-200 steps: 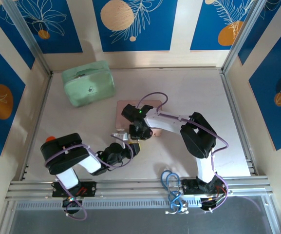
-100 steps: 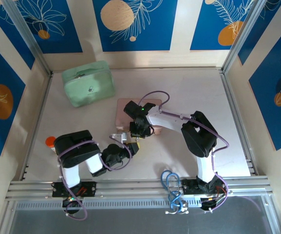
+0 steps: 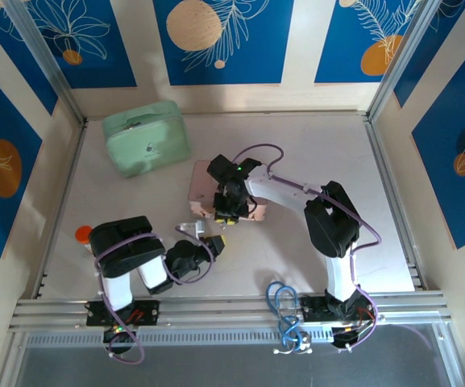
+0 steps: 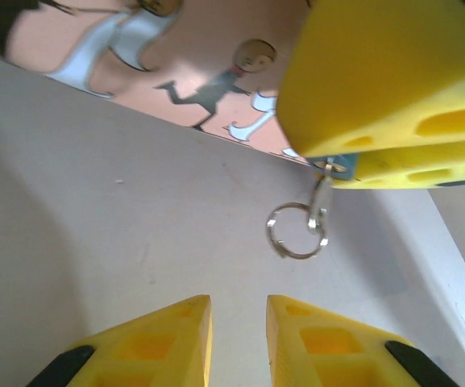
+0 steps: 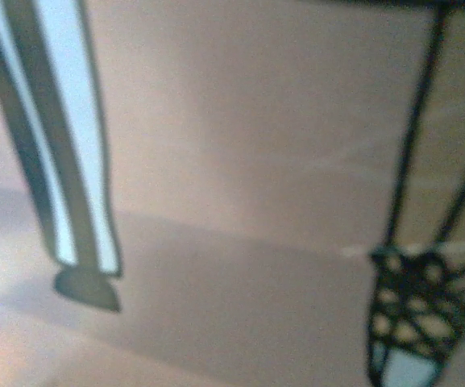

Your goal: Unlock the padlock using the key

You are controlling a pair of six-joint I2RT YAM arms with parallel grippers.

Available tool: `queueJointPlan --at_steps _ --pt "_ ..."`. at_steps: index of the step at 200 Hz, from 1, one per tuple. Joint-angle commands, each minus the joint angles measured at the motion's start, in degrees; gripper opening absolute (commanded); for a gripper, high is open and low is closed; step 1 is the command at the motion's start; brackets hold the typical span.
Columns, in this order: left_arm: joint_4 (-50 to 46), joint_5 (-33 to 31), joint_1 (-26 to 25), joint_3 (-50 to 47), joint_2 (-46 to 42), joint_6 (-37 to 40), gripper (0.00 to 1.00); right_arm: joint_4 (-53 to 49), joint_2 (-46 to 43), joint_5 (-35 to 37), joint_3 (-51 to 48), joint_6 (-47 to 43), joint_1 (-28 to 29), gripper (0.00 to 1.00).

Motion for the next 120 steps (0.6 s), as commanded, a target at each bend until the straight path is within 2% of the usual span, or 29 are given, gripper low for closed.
queueJointPlan --at_steps 1,18,62,120 --pt "-0.6 -2.0 0.2 -1.1 -0.9 -0.3 0.25 -5.3 2.1 -7.0 1.1 -0.3 0.4 0.0" --pt "-0.6 1.8 0.1 0.7 -1.4 1.4 0.25 -5.5 2.9 -6.9 1.3 -0.3 0.4 0.0" --pt "-0.6 5.0 0.1 1.3 -4.4 4.5 0.24 -4.5 3.7 -8.3 0.1 -0.3 0.3 0.0" --pt "-0.6 3.1 0.2 2.0 -5.3 6.3 0.21 -3.9 3.9 -9.7 -0.5 -0.8 -0.3 0.0"
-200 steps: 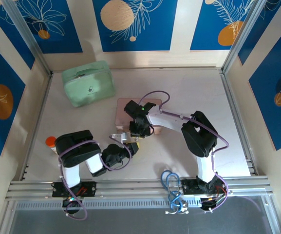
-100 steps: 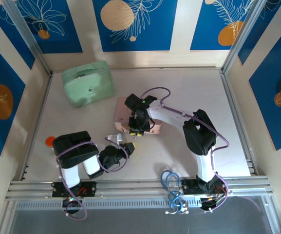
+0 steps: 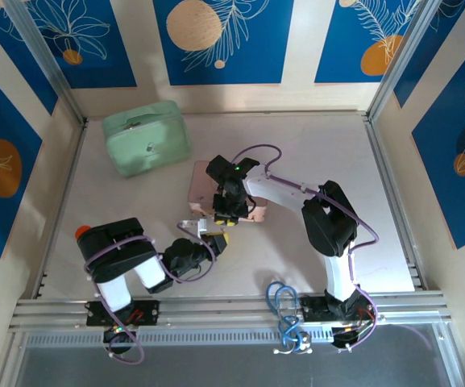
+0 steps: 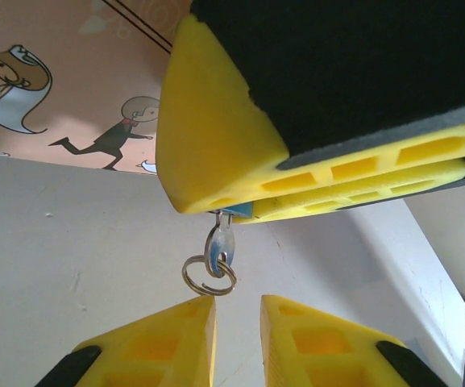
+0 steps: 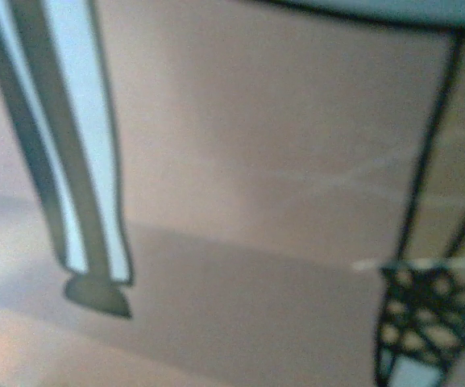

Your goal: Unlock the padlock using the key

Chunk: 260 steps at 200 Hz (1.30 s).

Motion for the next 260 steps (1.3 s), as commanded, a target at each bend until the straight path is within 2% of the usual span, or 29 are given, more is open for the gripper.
queueJointPlan --at_steps 1,61,91,119,139,158,187,234,260 --pt "0.4 -0.4 0.2 1.1 -1.1 2.1 0.21 -2.5 2.9 -9.1 -1.4 -0.3 -0.3 0.0" --pt "0.4 -2.1 0.3 2.1 -2.2 2.6 0.1 -0.9 1.9 -10.4 -3.7 0.3 -0.5 0.0" --pt "0.5 -4.5 0.6 1.3 -1.8 2.0 0.09 -0.1 1.8 -11.2 -3.7 0.6 -0.7 0.0" --pt "0.5 -5.6 0.7 0.4 -2.6 1.9 0.18 -0.5 2.0 -11.6 -3.0 0.6 -0.9 0.0" --pt "0.4 -6.9 0.9 -1.6 -3.9 2.0 0.3 -1.5 1.9 -11.1 -2.5 0.3 -1.0 0.0" --pt "0.4 -8.6 1.5 -4.0 -4.7 1.2 0.31 -1.5 1.7 -11.3 -2.5 0.2 -1.0 0.0" --pt "0.4 -5.1 2.4 -2.0 -3.9 0.9 0.18 -1.4 1.9 -11.7 -2.4 0.0 -1.0 0.0" --pt "0.4 0.4 2.3 1.7 -3.3 1.8 0.21 -1.0 1.8 -12.0 -3.0 0.3 -1.0 0.0" --pt "0.5 -0.9 2.3 2.0 -2.2 1.4 0.21 -0.6 2.2 -12.5 -3.0 0.4 -1.0 0.0"
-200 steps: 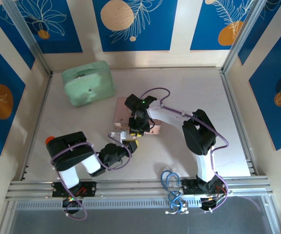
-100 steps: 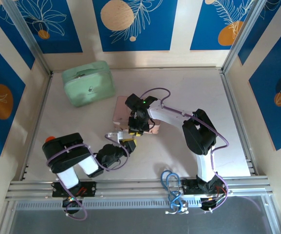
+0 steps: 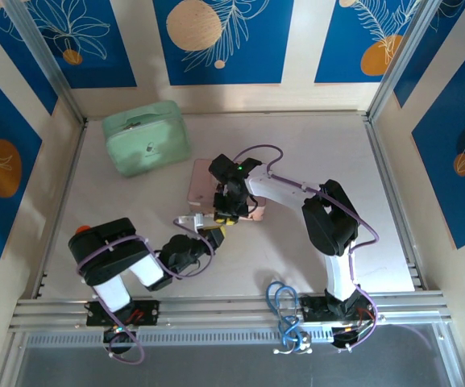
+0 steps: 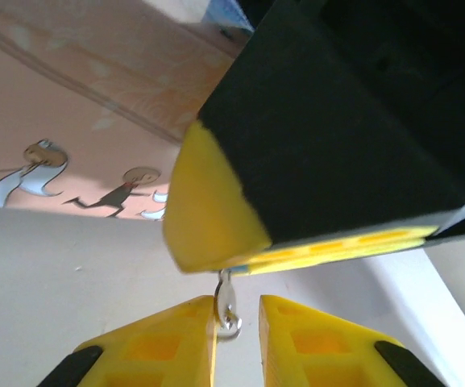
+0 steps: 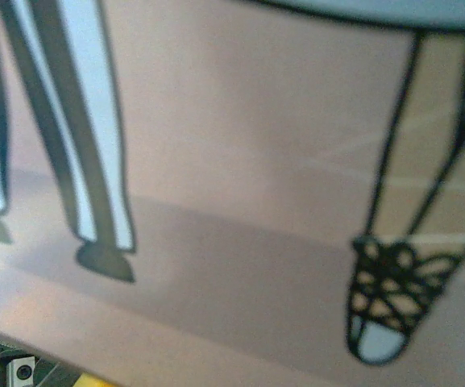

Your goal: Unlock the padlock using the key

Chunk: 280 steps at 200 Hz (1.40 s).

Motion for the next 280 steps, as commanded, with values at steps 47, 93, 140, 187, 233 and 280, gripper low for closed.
queueJointPlan --at_steps 47,93,140,187,233,280 --pt "2.4 1.7 0.2 3.7 3.0 0.1 0.15 -3.0 2.4 -10.7 -1.7 2.1 0.2 0.0" --pt "2.4 1.7 0.2 5.5 3.9 -0.6 0.12 -1.1 2.0 -12.6 -2.4 3.6 0.4 0.0" --pt "2.4 0.8 0.2 6.5 3.4 -0.7 0.14 -0.2 1.6 -14.9 -1.5 5.0 0.5 0.0" --pt "2.4 1.1 0.2 7.2 4.7 -1.1 0.15 0.8 1.6 -16.6 -2.2 5.7 0.3 0.0" --pt "2.4 0.3 0.2 7.7 4.6 -1.5 0.0 1.5 1.5 -16.6 -3.2 6.2 0.2 0.0" --pt "2.3 -0.3 0.2 6.7 5.2 -3.8 0.0 5.1 0.0 -15.3 -4.8 8.1 0.4 0.29"
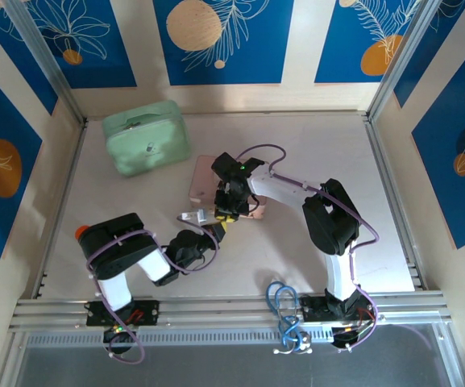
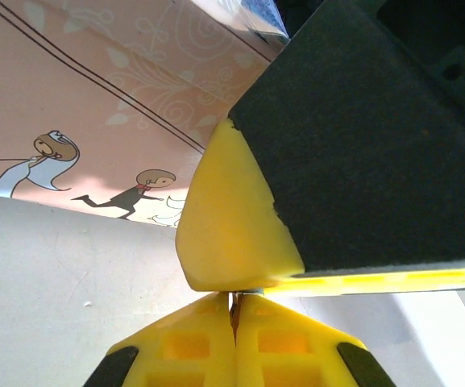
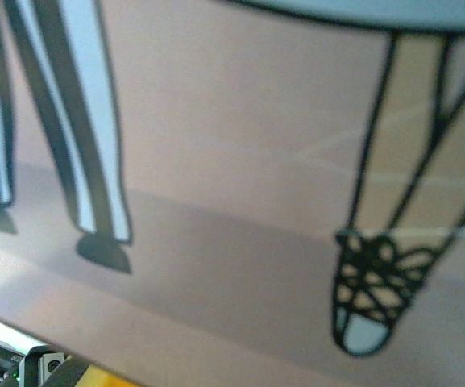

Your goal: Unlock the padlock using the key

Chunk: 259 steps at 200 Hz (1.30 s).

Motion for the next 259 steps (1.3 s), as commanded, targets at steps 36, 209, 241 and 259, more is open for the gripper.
queueJointPlan --at_steps 36,209,241,259 --pt "4.1 1.8 -0.1 1.9 1.4 -2.8 0.0 8.0 -5.8 -6.6 -8.9 10.1 1.9 0.55" --pt "4.1 2.1 0.3 0.4 0.5 -5.1 0.0 16.9 -9.5 10.7 -15.5 11.9 3.1 0.42" --pt "4.2 2.1 0.4 0.2 0.2 -5.1 0.0 17.3 -8.6 10.3 -15.7 11.7 2.6 0.36" --pt "4.1 2.2 0.4 0.3 0.2 -5.2 0.0 17.5 -8.5 10.3 -15.7 11.5 2.5 0.32"
